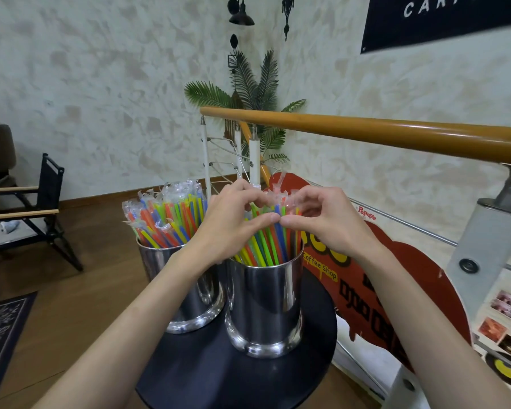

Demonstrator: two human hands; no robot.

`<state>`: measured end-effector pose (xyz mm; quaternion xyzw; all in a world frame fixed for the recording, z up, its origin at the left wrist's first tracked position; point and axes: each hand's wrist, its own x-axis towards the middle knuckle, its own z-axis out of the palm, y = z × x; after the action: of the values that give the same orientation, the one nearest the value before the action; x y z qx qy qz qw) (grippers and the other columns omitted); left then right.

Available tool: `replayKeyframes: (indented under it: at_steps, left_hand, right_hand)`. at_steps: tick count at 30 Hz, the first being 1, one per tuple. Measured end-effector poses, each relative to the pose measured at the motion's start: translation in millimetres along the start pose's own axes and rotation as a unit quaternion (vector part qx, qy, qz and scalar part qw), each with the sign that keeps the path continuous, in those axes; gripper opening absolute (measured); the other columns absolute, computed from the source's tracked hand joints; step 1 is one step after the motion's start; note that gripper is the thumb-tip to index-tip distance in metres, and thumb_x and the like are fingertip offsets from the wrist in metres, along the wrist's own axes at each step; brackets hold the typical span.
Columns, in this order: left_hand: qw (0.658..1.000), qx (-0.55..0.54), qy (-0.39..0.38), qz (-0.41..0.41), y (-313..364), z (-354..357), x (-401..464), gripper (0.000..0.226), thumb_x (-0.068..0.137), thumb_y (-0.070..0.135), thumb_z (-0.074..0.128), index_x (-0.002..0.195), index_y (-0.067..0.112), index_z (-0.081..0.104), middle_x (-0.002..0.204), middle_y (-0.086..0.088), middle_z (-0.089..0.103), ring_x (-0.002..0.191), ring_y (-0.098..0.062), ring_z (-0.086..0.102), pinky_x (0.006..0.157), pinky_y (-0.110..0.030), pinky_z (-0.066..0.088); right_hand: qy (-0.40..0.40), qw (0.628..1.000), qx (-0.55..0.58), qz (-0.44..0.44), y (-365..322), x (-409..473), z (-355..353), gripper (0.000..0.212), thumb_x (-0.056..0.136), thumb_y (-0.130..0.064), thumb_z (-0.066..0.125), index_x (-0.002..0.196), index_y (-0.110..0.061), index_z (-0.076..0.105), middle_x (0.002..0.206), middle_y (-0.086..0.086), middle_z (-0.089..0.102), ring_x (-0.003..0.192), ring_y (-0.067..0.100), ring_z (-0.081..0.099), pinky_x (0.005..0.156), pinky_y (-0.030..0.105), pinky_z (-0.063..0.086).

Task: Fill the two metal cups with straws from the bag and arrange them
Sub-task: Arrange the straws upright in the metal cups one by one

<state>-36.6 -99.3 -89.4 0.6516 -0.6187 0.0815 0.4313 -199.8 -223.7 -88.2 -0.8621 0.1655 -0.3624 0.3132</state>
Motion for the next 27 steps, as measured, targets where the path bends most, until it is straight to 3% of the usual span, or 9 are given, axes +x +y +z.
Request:
replayKeyframes:
  at_steps: [5,14,18,21,27]
  left_hand:
    - [1.000,-0.002,-0.020,-0.004,-2.7,-3.7,1.8,0.023,0.087,0.037,0.073,0.108,0.028,0.074,0.096,0.018,0.052,0.093,-0.001,0.049,0.099,-0.048,0.044]
    - [0.999,-0.006,-0.024,0.020,-3.5,-5.5,3.0,0.014,0.090,0.033,0.070,0.101,0.041,0.065,0.098,0.015,0.059,0.091,0.001,0.054,0.089,-0.033,0.048]
    - [0.999,-0.004,-0.012,0.041,-3.6,-5.3,2.4,0.012,0.089,0.042,0.067,0.100,0.037,0.068,0.095,0.015,0.064,0.089,0.001,0.055,0.087,-0.038,0.050]
    - [0.999,0.007,0.002,0.052,-4.5,-3.7,2.7,0.031,0.086,0.059,0.058,0.097,0.032,0.070,0.093,0.014,0.066,0.089,-0.006,0.058,0.087,-0.050,0.050]
    - [0.997,0.034,0.020,0.067,-6.8,-1.0,2.6,0.040,0.085,0.066,0.053,0.096,0.031,0.069,0.092,0.014,0.064,0.086,-0.012,0.057,0.085,-0.052,0.048]
  right_hand:
    - [-0.004,1.000,0.012,-0.010,-4.9,-0.9,0.8,0.012,0.085,-0.022,0.082,0.091,-0.020,0.073,0.080,-0.009,0.072,0.076,0.001,0.068,0.068,0.014,0.052]
    - [0.008,0.999,-0.005,-0.034,-9.4,-0.1,2.0,0.018,0.085,-0.024,0.080,0.098,-0.022,0.067,0.082,-0.006,0.069,0.072,0.002,0.062,0.065,0.016,0.048]
    - [0.006,0.999,-0.020,-0.046,-10.6,-1.4,1.9,0.016,0.088,-0.022,0.077,0.098,-0.026,0.066,0.080,-0.008,0.066,0.072,0.002,0.061,0.065,0.015,0.045]
    - [0.003,0.998,-0.025,-0.050,-10.3,-1.4,2.5,0.016,0.088,-0.019,0.076,0.098,-0.026,0.065,0.081,-0.005,0.066,0.077,0.009,0.064,0.068,0.020,0.049]
    - [-0.004,0.999,-0.003,-0.054,-11.1,-1.5,1.4,0.019,0.086,-0.018,0.079,0.096,-0.023,0.063,0.082,-0.001,0.070,0.073,0.011,0.066,0.066,0.025,0.053]
